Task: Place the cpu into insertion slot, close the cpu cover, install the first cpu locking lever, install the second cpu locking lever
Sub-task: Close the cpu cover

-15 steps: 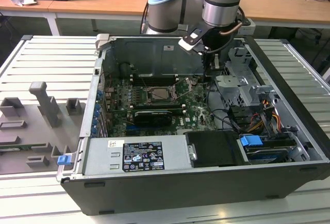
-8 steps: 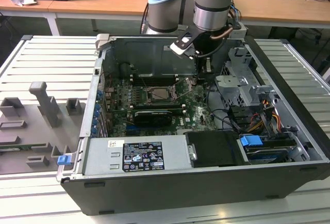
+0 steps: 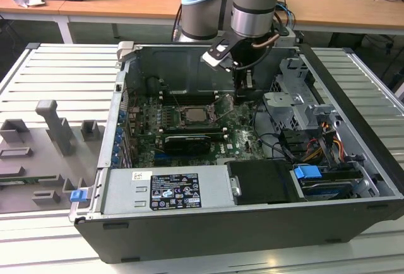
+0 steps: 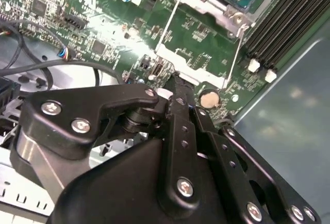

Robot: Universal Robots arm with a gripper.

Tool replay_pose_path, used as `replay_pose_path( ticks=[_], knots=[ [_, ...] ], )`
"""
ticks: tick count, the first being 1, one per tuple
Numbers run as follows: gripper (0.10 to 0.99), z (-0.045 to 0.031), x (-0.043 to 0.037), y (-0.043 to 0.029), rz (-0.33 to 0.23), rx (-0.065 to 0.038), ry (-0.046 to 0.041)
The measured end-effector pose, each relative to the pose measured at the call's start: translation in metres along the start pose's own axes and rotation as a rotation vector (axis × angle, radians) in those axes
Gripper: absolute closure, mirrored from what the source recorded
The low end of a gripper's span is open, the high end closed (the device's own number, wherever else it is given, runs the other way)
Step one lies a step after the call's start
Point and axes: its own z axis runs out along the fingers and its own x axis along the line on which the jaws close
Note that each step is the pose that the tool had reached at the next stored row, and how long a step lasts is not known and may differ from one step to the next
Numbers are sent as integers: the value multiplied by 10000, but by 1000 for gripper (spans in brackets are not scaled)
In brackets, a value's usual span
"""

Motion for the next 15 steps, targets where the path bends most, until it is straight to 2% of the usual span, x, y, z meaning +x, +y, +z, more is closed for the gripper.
replay_pose_path(
  ticks=[6,9,15],
  knots=[
    [980,-10,3,-177,-14,13,-2],
    [980,-12,2,-225,-14,13,-1],
    [980,-14,2,-278,-15,15,-1]
  ],
)
